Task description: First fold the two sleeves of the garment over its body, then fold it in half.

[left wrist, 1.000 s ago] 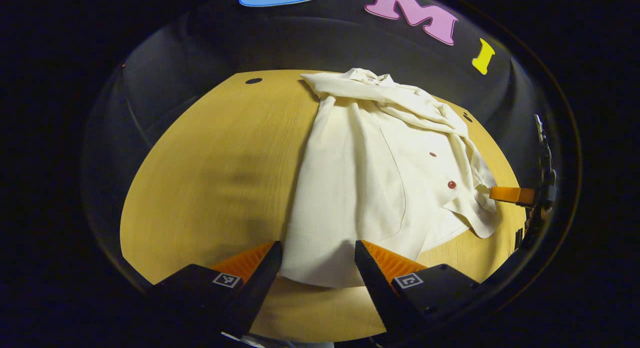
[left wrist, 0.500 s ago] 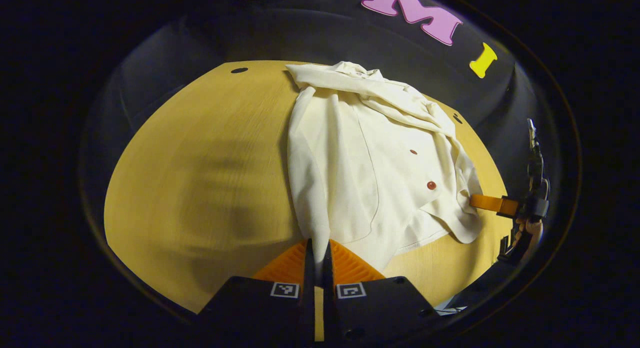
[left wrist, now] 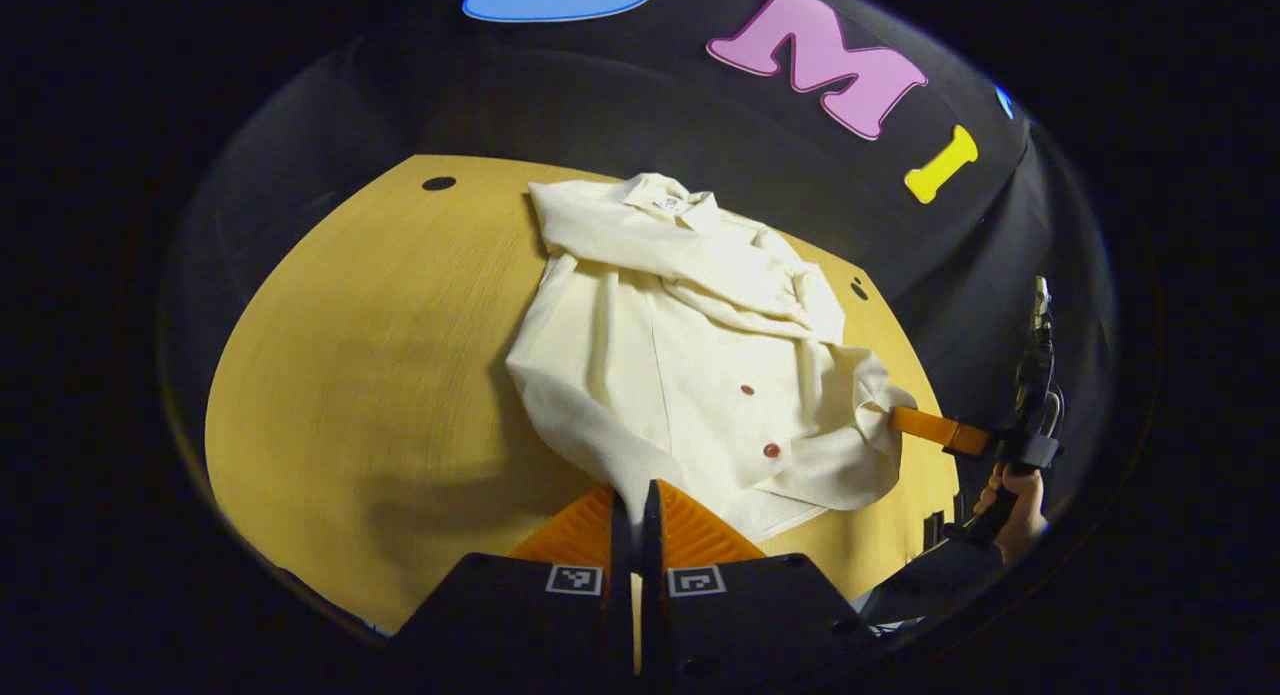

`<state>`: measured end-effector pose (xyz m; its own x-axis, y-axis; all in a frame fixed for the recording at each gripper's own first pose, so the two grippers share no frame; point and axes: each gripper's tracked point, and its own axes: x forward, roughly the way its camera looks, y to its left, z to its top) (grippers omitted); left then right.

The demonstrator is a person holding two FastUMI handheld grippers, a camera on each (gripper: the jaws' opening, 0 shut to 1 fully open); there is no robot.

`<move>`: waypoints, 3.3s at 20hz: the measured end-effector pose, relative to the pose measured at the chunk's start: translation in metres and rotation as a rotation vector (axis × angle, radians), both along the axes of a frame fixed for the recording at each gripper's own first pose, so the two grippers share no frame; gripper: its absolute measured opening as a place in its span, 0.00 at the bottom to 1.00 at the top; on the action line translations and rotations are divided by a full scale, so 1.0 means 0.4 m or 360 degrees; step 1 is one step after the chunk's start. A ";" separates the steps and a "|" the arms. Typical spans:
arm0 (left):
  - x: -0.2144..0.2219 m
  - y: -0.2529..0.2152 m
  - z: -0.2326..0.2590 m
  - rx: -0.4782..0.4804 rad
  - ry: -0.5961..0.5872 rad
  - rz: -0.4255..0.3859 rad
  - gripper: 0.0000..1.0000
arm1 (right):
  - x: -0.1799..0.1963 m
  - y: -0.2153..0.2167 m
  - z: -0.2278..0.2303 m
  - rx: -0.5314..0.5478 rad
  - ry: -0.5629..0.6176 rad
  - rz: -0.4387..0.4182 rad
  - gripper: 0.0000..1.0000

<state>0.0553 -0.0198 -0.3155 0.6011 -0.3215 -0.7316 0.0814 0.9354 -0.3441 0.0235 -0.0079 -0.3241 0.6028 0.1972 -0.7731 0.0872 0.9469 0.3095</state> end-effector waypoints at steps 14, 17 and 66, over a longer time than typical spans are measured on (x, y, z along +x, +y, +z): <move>0.490 -0.039 0.268 -0.0104 -0.0469 -0.0028 0.09 | 0.486 -0.030 0.198 0.0092 -0.0382 -0.0181 0.05; 0.617 -0.001 0.277 -0.0126 -0.0531 0.0042 0.09 | 0.585 -0.049 0.192 0.0111 -0.0412 -0.0275 0.05; -0.330 0.104 0.765 0.0314 -0.1559 0.0387 0.95 | -0.242 0.104 0.850 -0.0509 -0.1338 -0.0144 0.96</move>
<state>-0.0769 0.0220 -0.0096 0.9953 -0.0384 0.0884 0.0445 0.9967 -0.0673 -0.0735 0.0338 0.0159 0.9964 -0.0273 -0.0804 0.0296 0.9992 0.0282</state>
